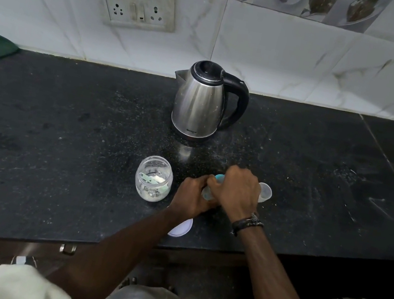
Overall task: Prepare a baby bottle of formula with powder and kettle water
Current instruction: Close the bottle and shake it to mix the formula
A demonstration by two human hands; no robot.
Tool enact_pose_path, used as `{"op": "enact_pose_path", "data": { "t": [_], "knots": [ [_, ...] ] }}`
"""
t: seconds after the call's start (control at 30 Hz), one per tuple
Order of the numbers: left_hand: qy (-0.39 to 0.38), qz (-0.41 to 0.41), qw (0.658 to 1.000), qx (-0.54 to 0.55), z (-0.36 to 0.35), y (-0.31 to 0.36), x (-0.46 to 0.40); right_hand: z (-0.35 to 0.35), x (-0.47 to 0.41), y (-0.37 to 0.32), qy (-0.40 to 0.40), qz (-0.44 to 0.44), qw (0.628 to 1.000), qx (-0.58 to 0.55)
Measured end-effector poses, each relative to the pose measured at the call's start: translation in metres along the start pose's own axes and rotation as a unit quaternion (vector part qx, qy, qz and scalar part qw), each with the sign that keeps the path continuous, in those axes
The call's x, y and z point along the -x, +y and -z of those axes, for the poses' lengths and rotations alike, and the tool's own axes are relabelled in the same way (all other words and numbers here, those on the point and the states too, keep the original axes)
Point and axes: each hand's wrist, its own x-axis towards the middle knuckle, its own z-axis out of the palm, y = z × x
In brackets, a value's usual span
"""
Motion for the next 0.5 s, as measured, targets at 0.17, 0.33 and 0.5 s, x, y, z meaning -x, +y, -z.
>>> {"op": "enact_pose_path", "data": {
  "t": [0.17,0.33,0.5],
  "knots": [
    [-0.002,-0.011,1.0,-0.004,-0.003,-0.004,-0.001,-0.003,-0.002,-0.003,0.024,-0.059,0.998,-0.002],
    [-0.001,-0.011,1.0,-0.018,-0.003,-0.005,-0.002,0.0,-0.002,0.001,-0.003,0.006,0.999,0.046],
    [0.005,-0.031,0.999,-0.013,-0.002,-0.003,-0.001,0.003,-0.008,0.011,-0.086,0.094,0.992,0.022]
  ]
}}
